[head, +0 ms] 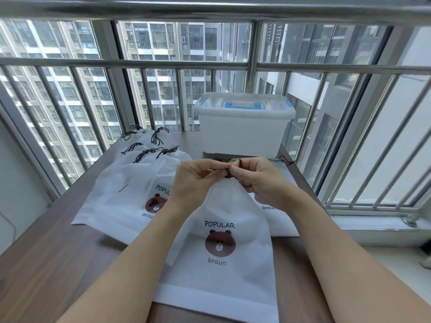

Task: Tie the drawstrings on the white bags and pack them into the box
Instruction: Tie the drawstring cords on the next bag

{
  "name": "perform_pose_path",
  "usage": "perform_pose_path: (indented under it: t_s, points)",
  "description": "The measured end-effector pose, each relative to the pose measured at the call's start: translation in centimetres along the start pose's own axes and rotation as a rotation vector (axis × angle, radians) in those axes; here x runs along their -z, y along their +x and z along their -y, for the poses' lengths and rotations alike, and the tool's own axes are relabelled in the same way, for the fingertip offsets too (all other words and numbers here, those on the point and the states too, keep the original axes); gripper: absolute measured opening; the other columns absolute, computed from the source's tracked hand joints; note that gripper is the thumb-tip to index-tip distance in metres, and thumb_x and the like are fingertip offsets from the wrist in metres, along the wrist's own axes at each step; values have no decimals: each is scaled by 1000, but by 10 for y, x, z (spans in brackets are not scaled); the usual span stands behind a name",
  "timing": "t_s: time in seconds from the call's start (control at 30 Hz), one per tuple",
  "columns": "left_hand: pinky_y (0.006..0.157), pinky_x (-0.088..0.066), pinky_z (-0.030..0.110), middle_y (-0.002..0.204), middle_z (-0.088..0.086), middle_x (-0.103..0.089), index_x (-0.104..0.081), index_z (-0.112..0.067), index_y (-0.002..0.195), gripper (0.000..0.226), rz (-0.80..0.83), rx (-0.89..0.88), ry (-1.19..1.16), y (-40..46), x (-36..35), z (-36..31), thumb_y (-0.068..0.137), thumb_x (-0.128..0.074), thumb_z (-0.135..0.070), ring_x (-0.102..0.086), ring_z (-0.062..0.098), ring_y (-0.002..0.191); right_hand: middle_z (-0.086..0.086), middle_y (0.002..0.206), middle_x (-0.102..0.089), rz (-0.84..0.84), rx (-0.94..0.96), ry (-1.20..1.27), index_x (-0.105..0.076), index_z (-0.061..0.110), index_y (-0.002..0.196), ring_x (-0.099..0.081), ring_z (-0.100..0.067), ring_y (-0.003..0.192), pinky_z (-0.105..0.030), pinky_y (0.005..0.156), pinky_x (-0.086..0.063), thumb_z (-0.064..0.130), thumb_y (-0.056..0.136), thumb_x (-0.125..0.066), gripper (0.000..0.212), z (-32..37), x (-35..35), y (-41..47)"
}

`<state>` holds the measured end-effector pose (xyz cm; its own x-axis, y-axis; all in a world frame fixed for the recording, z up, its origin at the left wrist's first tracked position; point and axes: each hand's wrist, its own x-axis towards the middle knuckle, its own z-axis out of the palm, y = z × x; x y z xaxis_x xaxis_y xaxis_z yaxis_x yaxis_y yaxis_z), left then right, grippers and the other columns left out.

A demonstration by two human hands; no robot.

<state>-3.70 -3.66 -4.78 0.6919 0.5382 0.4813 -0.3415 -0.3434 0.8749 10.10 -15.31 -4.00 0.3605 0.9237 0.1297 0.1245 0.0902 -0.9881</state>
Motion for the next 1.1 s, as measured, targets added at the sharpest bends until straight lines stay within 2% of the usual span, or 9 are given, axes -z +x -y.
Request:
perform_pose_path:
  t_s: [0.13, 0.23, 0.37, 0.5, 0.6, 0.7, 0.83, 0.93, 1.1]
  points:
    - [76, -58, 31, 79, 2, -76, -76, -12, 88, 12, -16, 6, 102, 2, 0, 4, 91, -69, -4, -73, 19, 76, 6, 60, -47, 10, -32, 40, -63, 4, 87, -34, -7, 52, -17, 50, -30, 16, 98, -60, 17, 0, -1, 0]
    - [77, -56, 40, 77, 4, -74, -71, -10, 85, 14, -60, 78, 98, 2, -1, 6, 96, -64, -16, -69, 19, 75, 6, 61, -51, 11, -38, 40, -64, 7, 85, -34, -7, 53, -20, 53, -30, 15, 99, -60, 18, -1, -3, 1]
    - [72, -56, 24, 76, 3, -70, -67, -7, 85, 18, -107, 210, -75, 3, -4, 2, 99, -59, -12, -67, 14, 75, 1, 64, -47, -24, -36, 73, -65, 10, 82, -33, -7, 52, -20, 51, -29, 17, 97, -63, 17, -1, -3, 3]
    - [71, -57, 21, 86, 22, -65, -62, 9, 93, 20, -139, 254, -110, 5, -3, 2, 99, -59, -10, -64, 24, 82, -8, 68, -43, -92, -87, 89, -70, 12, 80, -34, -11, 54, -20, 49, -33, 33, 88, -70, 22, 0, -1, 4]
    - [70, -56, 19, 85, 18, -61, -60, 13, 96, 23, -163, 265, -100, 6, -3, 2, 98, -60, -9, -60, 24, 82, -6, 62, -32, -191, -140, 179, -70, 8, 87, -24, -13, 52, -25, 49, -19, 44, 93, -61, 38, 1, 3, 6]
    - [70, -55, 18, 81, 14, -64, -63, 10, 96, 19, -158, 271, -97, 5, -3, -1, 97, -61, -9, -63, 19, 80, -3, 61, -28, -208, -149, 186, -70, 5, 91, -20, -12, 51, -28, 52, -14, 39, 99, -56, 38, 3, 3, 5]
    - [68, -54, 19, 80, 10, -66, -65, 6, 97, 15, -183, 307, -82, 4, -2, -3, 96, -63, -8, -66, 17, 77, 0, 58, -28, -214, -168, 190, -68, -2, 104, -23, -6, 43, -21, 45, -17, 29, 101, -57, 33, 7, 2, 3]
    - [70, -53, 25, 77, 8, -68, -65, -3, 91, 8, -192, 358, -86, 4, -2, -4, 96, -62, -10, -65, 16, 70, 3, 55, -32, -220, -159, 167, -66, -7, 114, -25, -5, 42, -20, 45, -18, 24, 102, -57, 34, 9, 3, 1]
    - [83, -56, 43, 79, 7, -74, -65, -5, 87, 17, -283, 369, 1, 5, 2, 0, 97, -60, -17, -70, 21, 76, 0, 63, -26, -267, -134, 136, -68, 0, 100, -21, -9, 48, -21, 47, -17, 23, 102, -57, 25, 10, 9, 1]
